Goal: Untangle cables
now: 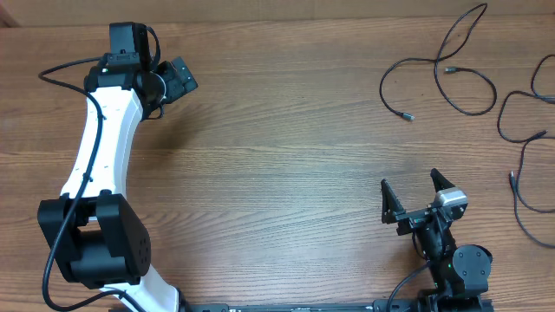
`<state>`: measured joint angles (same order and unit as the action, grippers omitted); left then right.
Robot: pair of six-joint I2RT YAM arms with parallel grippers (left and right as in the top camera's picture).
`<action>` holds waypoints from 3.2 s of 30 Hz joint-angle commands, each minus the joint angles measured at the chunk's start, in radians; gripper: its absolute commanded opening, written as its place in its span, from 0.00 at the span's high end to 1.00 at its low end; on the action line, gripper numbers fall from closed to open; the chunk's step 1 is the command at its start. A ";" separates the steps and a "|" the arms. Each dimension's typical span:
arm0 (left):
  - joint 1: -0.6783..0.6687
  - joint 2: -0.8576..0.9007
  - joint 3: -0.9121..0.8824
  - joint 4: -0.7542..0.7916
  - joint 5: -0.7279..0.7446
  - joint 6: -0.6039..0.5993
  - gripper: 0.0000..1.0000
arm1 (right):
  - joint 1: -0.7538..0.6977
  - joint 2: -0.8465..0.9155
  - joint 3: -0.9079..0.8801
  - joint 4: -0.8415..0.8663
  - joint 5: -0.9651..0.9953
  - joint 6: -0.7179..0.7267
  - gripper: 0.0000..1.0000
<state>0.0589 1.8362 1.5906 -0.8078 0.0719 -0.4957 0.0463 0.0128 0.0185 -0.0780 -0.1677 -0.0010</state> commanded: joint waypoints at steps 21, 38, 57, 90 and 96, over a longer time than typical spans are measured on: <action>-0.007 -0.032 0.022 0.000 0.003 -0.006 0.00 | -0.047 -0.010 -0.010 0.000 0.030 -0.008 0.00; -0.007 -0.032 0.022 0.000 0.003 -0.006 0.00 | -0.048 -0.010 -0.010 0.005 0.018 0.003 0.00; -0.007 -0.032 0.022 0.000 0.003 -0.006 0.00 | -0.080 -0.010 -0.010 0.005 0.018 0.003 0.00; 0.002 -0.054 0.023 0.035 -0.029 0.037 0.00 | -0.080 -0.010 -0.010 0.005 0.018 0.003 0.00; 0.002 -0.196 0.022 0.034 -0.065 0.188 0.01 | -0.080 -0.010 -0.010 0.005 0.018 0.003 0.00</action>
<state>0.0589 1.7668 1.5913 -0.7776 0.0494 -0.4076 -0.0311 0.0128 0.0185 -0.0792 -0.1501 -0.0002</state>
